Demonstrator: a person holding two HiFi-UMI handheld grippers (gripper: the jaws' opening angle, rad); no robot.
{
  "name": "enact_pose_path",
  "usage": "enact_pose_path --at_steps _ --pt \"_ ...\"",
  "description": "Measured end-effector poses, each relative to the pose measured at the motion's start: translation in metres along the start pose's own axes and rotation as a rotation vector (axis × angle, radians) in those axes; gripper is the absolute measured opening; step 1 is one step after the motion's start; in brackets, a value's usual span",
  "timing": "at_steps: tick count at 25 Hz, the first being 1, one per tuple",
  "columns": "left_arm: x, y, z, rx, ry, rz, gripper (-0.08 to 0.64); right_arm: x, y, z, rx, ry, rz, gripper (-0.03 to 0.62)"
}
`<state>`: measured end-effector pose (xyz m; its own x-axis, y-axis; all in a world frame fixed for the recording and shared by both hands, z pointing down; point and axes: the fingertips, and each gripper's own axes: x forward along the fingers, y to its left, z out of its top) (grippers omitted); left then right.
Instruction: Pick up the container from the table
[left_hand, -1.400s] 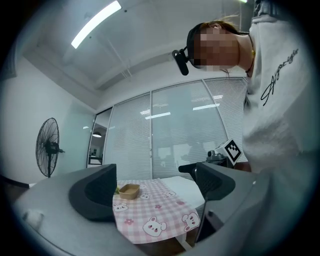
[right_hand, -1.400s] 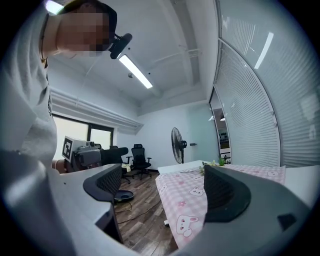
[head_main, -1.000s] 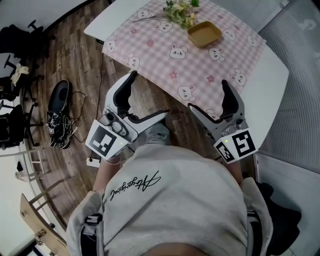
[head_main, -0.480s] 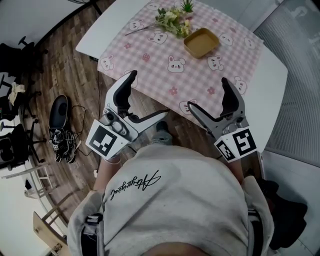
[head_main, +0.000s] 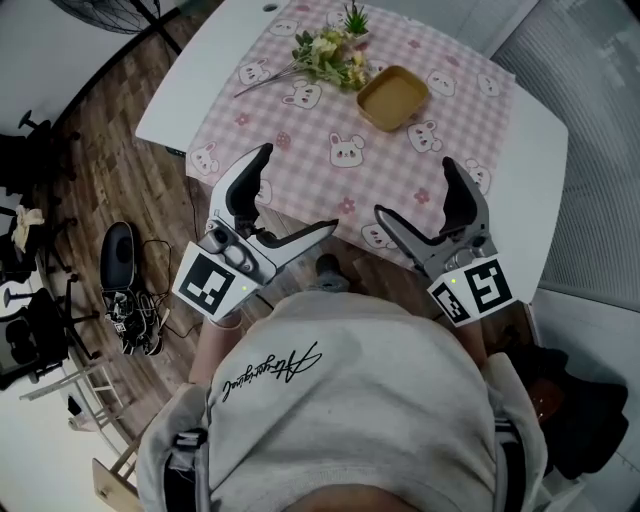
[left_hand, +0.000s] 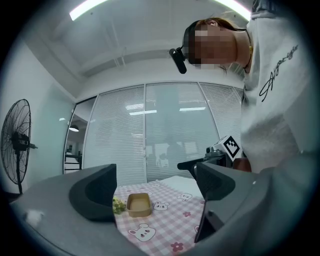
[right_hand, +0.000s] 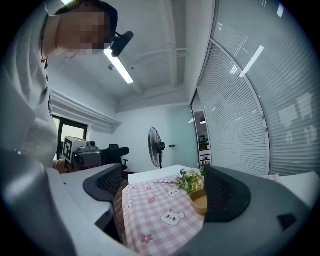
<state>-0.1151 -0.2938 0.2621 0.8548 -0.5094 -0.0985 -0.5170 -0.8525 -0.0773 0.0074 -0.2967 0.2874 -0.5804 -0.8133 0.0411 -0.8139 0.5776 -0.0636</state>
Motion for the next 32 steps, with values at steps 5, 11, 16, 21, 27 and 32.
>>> enact_pose_path --at_steps 5,11,16,21,27,32 --pt "0.007 0.011 -0.005 -0.009 0.002 -0.041 0.479 0.008 -0.004 -0.004 0.013 0.006 -0.036 0.502" --pt "0.011 0.022 -0.013 -0.008 0.015 -0.074 0.479 0.018 -0.006 -0.007 0.020 0.007 -0.060 0.502" --pt "0.016 0.026 -0.021 -0.011 0.018 -0.101 0.479 0.020 -0.010 -0.011 0.022 0.010 -0.086 0.502" --pt "0.022 0.026 -0.029 -0.017 0.026 -0.126 0.479 0.018 -0.013 -0.018 0.031 0.018 -0.103 0.502" --pt "0.030 0.018 -0.036 -0.021 0.048 -0.165 0.479 0.009 -0.016 -0.025 0.045 0.034 -0.125 0.502" --pt "0.044 0.018 -0.043 0.000 0.063 -0.191 0.479 0.008 -0.028 -0.033 0.056 0.048 -0.129 0.500"
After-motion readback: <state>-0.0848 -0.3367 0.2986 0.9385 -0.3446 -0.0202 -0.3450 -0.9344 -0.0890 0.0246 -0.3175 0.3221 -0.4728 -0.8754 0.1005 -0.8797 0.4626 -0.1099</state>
